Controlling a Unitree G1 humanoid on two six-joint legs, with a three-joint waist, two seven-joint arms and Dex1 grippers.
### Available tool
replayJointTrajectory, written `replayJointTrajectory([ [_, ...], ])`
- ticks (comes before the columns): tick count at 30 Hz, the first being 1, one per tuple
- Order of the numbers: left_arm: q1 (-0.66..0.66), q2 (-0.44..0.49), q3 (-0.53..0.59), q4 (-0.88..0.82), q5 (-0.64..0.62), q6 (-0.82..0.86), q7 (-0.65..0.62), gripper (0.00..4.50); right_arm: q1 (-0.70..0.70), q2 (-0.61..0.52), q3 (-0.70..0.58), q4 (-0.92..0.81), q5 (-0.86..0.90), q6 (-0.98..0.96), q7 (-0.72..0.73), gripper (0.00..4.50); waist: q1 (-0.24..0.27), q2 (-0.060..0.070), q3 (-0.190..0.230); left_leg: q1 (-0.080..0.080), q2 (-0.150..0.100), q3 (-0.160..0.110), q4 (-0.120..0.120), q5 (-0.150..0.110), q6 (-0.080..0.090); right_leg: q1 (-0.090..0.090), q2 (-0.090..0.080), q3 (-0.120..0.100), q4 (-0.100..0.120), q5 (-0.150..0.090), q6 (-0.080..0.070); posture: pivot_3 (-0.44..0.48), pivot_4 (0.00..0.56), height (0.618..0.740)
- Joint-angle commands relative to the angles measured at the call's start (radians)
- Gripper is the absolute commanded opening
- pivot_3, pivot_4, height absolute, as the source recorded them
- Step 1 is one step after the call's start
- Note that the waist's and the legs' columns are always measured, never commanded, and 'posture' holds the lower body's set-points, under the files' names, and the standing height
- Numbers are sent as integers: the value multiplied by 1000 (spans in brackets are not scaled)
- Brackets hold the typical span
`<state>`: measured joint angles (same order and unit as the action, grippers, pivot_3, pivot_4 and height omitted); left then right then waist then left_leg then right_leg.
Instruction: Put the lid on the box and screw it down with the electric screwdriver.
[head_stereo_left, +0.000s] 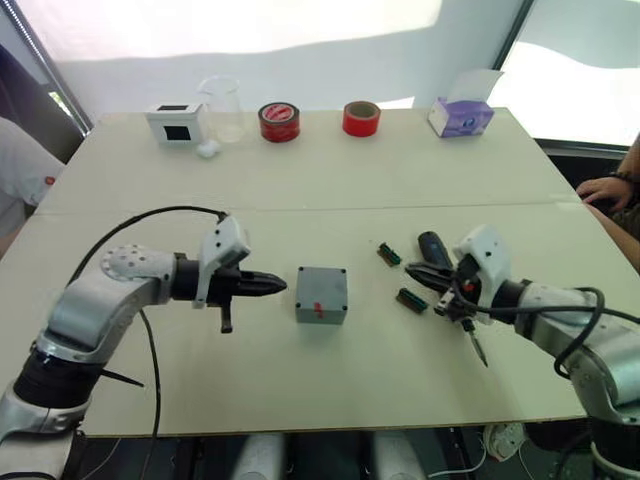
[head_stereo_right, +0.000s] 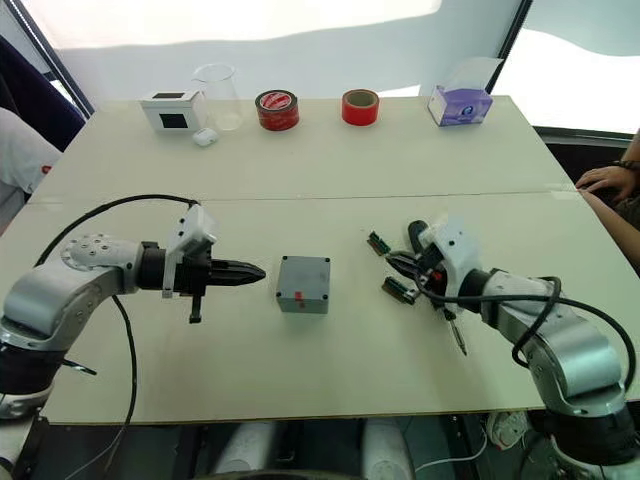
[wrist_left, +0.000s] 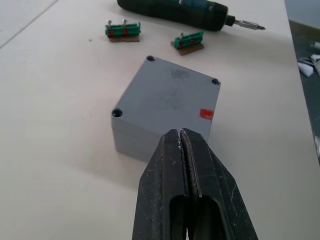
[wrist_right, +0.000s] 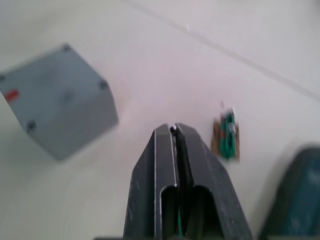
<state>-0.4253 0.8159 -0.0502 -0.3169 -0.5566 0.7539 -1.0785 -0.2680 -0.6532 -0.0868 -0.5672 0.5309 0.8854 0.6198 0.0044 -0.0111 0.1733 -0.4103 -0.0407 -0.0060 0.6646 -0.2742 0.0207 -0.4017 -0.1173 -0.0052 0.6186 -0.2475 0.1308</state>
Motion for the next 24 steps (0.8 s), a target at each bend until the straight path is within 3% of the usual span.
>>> replayJointTrajectory([
  [1, 26, 11, 46, -32, -26, 16, 20, 0, -63, 51, 88, 4, -10, -20, -20, 33, 0, 0, 0, 0, 0, 0, 0, 0, 0, 0, 0, 0, 0, 0, 0, 0, 150, 740],
  [9, 80, 10, 70, -107, -52, 48, 76, 0, -104, 92, 203, 87, -75, -95, -6, 33, 7, 0, 0, 0, -1, 0, 0, 0, -1, 1, -1, 0, 0, 0, 0, 0, 150, 740],
  [24, 91, 20, 71, -118, -60, 57, 109, 0, -123, 110, 228, 137, -104, -131, 14, 33, 3, 0, 0, 0, 0, 0, 0, 1, -1, 0, 0, 0, 1, 0, 0, 0, 150, 740],
])
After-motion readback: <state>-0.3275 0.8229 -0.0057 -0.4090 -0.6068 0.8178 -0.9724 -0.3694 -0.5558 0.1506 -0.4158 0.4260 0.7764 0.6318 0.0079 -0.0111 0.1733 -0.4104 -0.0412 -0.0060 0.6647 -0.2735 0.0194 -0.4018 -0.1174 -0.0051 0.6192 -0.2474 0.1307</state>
